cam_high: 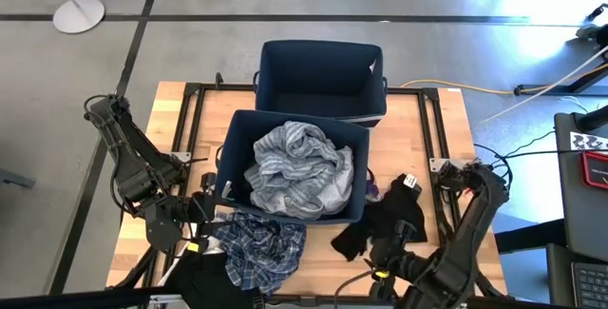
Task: Sort clothes
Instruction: Put the black boxer into the bottom blue laundry bin
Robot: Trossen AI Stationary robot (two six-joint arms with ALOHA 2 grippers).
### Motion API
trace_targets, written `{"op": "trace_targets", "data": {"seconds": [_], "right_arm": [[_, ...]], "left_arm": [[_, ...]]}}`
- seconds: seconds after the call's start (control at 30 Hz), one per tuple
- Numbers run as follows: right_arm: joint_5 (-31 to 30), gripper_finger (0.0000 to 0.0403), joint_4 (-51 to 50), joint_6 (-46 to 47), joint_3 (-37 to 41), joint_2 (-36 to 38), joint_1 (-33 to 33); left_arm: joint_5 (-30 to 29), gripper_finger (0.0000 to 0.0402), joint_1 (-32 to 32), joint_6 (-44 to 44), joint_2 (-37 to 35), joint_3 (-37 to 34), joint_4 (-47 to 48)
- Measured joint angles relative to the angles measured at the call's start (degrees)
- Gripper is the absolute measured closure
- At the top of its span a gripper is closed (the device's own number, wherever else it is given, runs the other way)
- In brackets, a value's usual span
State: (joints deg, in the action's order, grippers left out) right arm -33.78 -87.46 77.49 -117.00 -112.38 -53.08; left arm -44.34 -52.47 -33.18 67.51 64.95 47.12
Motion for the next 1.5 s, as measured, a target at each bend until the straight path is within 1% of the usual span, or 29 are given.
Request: {"op": "trace_targets", "data": {"seconds": [0.27,0.43,0.5,0.77,0.87,0.93,1.03,1.2,1.27,1.37,1.43,1.5], "right_arm": [[5.1,0.0194,0.3,8.0,14.6,0.0,0.2],[6.8,0.0194,2.9,14.4,20.9,0.0,0.2],[6.3,0.0194,5.5,16.3,22.8,0.0,0.2],[5.5,0.0194,19.7,18.4,31.3,0.0,1.4],[2.8,0.0194,23.1,19.4,34.3,0.0,2.1],[1.4,0.0194,23.6,20.8,36.4,0.0,2.7],[1.9,0.0194,26.4,22.4,39.7,0.0,4.0],[0.3,0.0194,36.3,19.7,45.3,0.0,5.9],[0.4,0.0194,38.6,18.5,47.0,0.0,6.6],[1.6,0.0207,40.4,18.2,48.8,0.0,7.2],[1.7,0.0230,40.4,17.8,49.2,0.0,7.2],[1.7,0.0262,40.3,16.7,49.2,0.0,7.0]], "left_arm": [[0.0,0.0236,0.0,0.1,0.0,0.0,0.0],[0.0,0.0236,0.0,0.1,0.0,0.0,0.0],[0.0,0.0236,0.0,0.2,0.0,0.0,0.0],[0.0,0.0236,0.0,0.1,0.0,0.0,0.0],[0.0,0.0236,0.0,0.1,0.0,0.0,0.0],[0.0,0.0236,0.0,0.2,0.0,0.0,0.0],[0.0,0.0236,0.0,0.2,0.0,0.0,0.0],[0.0,0.0236,0.0,0.2,0.0,0.0,0.0],[0.0,0.0236,0.0,0.2,0.0,0.0,0.0],[0.0,0.0236,0.0,0.2,0.0,0.0,0.0],[0.0,0.0236,0.0,0.2,0.0,0.0,0.0],[0.0,0.0236,0.0,0.2,0.0,0.0,0.0]]}}
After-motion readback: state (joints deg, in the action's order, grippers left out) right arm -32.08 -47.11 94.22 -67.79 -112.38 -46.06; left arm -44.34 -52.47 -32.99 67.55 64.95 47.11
